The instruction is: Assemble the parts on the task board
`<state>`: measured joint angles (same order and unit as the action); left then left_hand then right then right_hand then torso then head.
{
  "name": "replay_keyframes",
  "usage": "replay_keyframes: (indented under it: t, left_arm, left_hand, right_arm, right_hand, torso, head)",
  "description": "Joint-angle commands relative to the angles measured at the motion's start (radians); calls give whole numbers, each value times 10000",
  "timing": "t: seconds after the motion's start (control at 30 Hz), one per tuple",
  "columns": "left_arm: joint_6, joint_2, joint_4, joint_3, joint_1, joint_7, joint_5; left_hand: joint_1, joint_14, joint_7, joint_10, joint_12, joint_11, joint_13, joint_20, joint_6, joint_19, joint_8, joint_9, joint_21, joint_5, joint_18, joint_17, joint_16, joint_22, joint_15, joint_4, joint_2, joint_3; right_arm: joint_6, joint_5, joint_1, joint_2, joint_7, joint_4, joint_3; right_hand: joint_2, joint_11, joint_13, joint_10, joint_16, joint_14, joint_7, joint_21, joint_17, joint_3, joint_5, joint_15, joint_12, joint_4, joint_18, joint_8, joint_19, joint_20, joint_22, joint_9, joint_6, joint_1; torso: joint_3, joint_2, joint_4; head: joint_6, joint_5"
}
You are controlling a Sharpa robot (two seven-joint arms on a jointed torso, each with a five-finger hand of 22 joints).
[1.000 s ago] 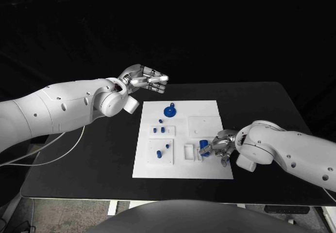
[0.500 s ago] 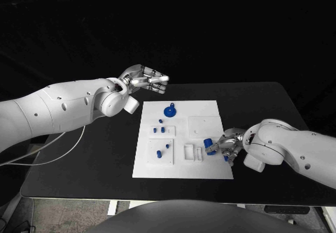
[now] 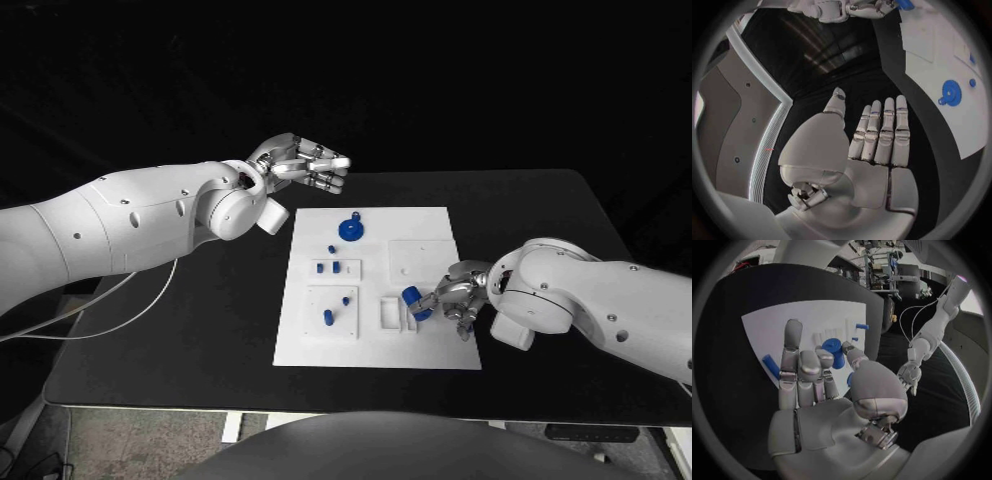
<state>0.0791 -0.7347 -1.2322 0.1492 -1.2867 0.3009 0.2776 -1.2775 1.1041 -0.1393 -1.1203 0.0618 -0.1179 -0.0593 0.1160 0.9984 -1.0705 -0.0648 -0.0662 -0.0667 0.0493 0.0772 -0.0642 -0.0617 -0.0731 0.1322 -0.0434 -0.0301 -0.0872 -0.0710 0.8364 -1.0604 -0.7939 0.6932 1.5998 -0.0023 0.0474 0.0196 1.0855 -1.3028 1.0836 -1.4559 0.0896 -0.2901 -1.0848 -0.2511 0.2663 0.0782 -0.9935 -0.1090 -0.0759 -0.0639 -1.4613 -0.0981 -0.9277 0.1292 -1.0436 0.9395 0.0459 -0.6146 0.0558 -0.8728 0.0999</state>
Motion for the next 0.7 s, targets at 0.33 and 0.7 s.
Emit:
replay_keyframes:
  t: [0.33,0.7]
  left_arm:
    - [-241,41,-24,-3,-4,83,-63]
    - [-280,30,-45,-3,-4,87,-63]
  left_hand:
    - [0,65,-37,-7,-6,-50,-1,14,15,-78,2,0,-42,-21,-13,-12,-6,10,-2,68,141,-26]
    - [-3,72,-40,-6,-9,-50,0,12,15,-81,3,1,-41,-21,-10,-12,-6,11,-2,91,176,-56]
  right_arm:
    - [-363,-309,-68,613,288,-256,-295]
    - [-272,-241,-70,985,267,-600,-453]
  right_hand:
    - [-10,-31,13,-63,-24,-1,-3,78,-23,313,-87,44,50,96,-92,5,-38,-28,-11,10,-15,54]
    - [-4,-31,12,-63,-26,1,-5,83,-29,354,-98,43,54,138,-95,4,-44,-26,-11,15,-18,37]
  torso:
    - [13,-16,-9]
    - [18,-10,11]
  head:
    - [2,88]
    - [2,121]
